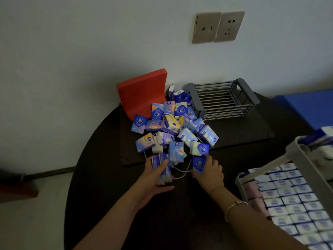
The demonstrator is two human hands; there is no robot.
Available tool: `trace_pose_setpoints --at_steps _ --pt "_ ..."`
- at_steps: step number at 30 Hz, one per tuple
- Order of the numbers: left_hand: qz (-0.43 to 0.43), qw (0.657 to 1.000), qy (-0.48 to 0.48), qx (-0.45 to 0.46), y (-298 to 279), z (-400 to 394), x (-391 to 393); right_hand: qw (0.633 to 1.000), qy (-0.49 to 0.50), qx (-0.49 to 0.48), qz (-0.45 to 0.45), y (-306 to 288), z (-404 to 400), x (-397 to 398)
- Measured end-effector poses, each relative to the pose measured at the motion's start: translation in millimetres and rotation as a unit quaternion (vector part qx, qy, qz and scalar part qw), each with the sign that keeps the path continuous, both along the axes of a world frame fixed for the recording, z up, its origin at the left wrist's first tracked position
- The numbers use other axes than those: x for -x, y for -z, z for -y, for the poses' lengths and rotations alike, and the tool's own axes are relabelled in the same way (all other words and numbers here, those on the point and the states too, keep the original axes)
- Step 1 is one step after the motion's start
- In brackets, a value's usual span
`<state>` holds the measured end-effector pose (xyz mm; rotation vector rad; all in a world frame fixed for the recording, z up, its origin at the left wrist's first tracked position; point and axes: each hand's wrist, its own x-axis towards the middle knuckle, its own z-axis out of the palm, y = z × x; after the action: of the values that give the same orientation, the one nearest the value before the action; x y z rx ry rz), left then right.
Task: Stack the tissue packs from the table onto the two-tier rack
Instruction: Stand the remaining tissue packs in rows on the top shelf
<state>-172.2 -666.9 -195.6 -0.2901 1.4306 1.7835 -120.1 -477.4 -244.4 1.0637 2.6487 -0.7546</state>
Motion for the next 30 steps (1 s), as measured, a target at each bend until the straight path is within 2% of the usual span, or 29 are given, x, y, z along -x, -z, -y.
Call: trace_pose_setpoints --at_steps 3,5,6,8,11,15,20,23,27,29,30 --pt "-0.022 1.0 -0.01 0.015 -4 4 -4 1.0 -0.015 0.015 -0.008 2 6 -5" --pt "-0.05 0.999 -0.009 0.021 -8 7 -8 0.993 0.0 0.105 -0.054 -7 7 -10" --pt "-0.066 0.997 -0.007 0.024 -12 8 -11 0.979 0.012 0.181 -0.096 -17 9 -14" --pt "-0.105 0.994 0.001 0.026 -23 10 -18 0.926 0.034 0.335 -0.171 -43 16 -23" --pt "-0.182 0.983 0.028 0.024 -50 7 -34 0.874 0.008 0.42 -0.245 -96 26 -45" --pt "-0.337 0.935 0.107 -0.007 -103 -2 -70 0.85 -0.065 0.408 -0.325 -163 31 -98" --pt "-0.465 0.864 0.174 -0.088 -167 -35 -117 0.854 -0.072 0.336 -0.391 -234 14 -168" --pt "-0.512 0.835 0.175 -0.106 -196 -62 -143 0.835 -0.069 0.335 -0.431 -273 -3 -205" --pt "-0.553 0.81 0.154 -0.116 -223 -99 -175 0.788 -0.051 0.415 -0.451 -300 -30 -245" --pt "-0.577 0.793 0.163 -0.111 -231 -120 -183 0.789 -0.028 0.409 -0.456 -308 -46 -256" --pt "-0.593 0.781 0.166 -0.108 -233 -133 -185 0.808 -0.03 0.374 -0.454 -311 -54 -261"
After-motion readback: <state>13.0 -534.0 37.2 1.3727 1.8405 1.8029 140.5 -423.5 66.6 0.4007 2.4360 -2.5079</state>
